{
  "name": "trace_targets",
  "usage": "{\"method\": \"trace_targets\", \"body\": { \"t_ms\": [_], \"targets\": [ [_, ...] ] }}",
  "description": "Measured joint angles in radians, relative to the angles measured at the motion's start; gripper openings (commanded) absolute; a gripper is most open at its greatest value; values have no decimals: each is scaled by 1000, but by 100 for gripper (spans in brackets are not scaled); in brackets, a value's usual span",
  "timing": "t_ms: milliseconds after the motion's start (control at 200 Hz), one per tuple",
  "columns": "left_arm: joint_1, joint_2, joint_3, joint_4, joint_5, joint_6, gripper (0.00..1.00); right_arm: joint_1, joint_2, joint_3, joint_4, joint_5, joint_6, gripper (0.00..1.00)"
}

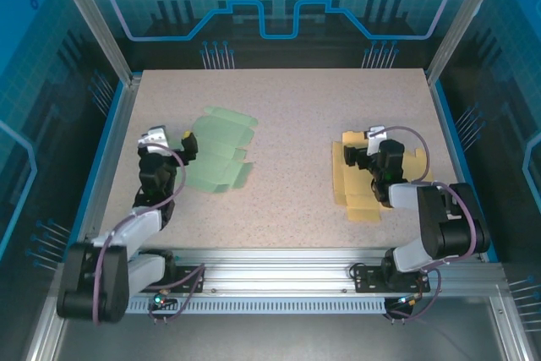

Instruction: Fold the paper box

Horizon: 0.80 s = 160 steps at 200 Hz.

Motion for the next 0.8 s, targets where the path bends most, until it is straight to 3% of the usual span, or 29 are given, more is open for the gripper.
{"method": "trace_targets", "body": {
  "t_ms": [195, 445, 605, 800],
  "targets": [
    [0, -269, 70, -354, -37, -172, 99, 6, -156, 31, -165, 17, 20, 100],
    [0, -513, 150, -861, -93, -529, 99, 22, -337, 279, -636, 66, 166, 100],
    [0, -539, 133, -1061, -70, -695, 99, 81, -381, 346, -835, 82, 232, 100],
    [0, -427, 82, -1096, -19, -772, 99, 159, -380, 370, -1027, 98, 299, 100]
  ]
}}
